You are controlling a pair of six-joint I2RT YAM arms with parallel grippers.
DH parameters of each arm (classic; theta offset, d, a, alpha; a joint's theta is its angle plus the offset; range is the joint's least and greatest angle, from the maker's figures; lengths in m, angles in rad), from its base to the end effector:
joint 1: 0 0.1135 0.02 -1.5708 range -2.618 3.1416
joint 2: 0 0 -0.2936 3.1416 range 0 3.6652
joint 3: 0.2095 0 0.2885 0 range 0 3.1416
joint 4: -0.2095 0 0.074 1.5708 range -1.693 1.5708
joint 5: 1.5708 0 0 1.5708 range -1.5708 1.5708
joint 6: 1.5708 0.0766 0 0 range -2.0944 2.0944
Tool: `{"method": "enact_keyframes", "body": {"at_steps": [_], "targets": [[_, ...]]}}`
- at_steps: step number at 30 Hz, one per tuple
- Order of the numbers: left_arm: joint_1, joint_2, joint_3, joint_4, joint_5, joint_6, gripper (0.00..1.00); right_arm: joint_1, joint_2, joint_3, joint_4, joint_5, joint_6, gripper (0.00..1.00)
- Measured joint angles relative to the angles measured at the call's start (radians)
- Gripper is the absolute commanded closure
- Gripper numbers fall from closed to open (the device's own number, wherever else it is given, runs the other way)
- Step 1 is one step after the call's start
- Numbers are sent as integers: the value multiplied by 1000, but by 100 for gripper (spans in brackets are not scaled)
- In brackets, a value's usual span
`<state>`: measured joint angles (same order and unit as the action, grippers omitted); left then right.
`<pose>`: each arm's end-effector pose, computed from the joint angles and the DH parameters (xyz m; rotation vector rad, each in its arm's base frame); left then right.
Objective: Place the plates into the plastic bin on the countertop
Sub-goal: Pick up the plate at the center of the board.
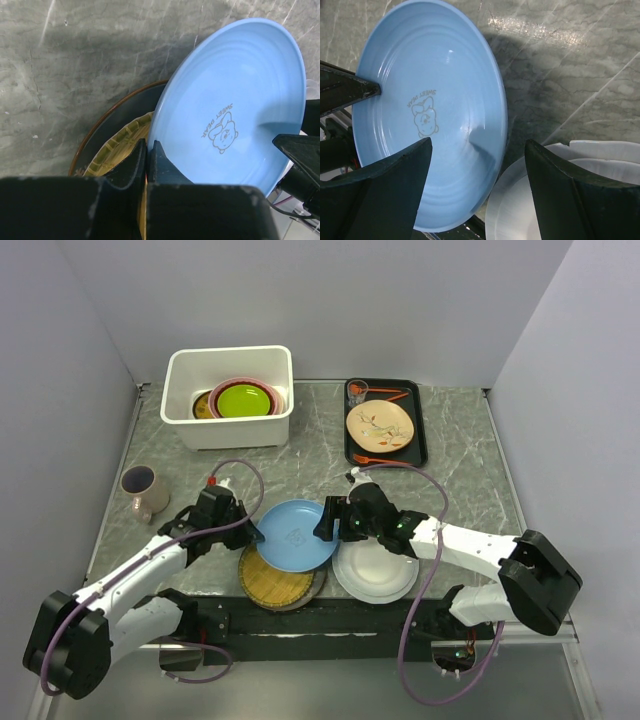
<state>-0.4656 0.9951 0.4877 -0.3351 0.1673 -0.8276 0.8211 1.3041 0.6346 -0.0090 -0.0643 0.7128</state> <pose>0.2047 -0.1171 0.1635 -0.3794 2.5264 -0.7572 0.2133 0.2363 0.1742 -0.1671 2.3994 0.8539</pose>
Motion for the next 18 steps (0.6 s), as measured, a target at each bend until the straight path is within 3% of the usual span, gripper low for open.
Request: {"method": "enact_keyframes", "body": {"at_steps": [18], "targets": [[-3, 11, 40, -48, -90, 14, 99, 0, -22, 0, -14, 4, 0, 18]]}}
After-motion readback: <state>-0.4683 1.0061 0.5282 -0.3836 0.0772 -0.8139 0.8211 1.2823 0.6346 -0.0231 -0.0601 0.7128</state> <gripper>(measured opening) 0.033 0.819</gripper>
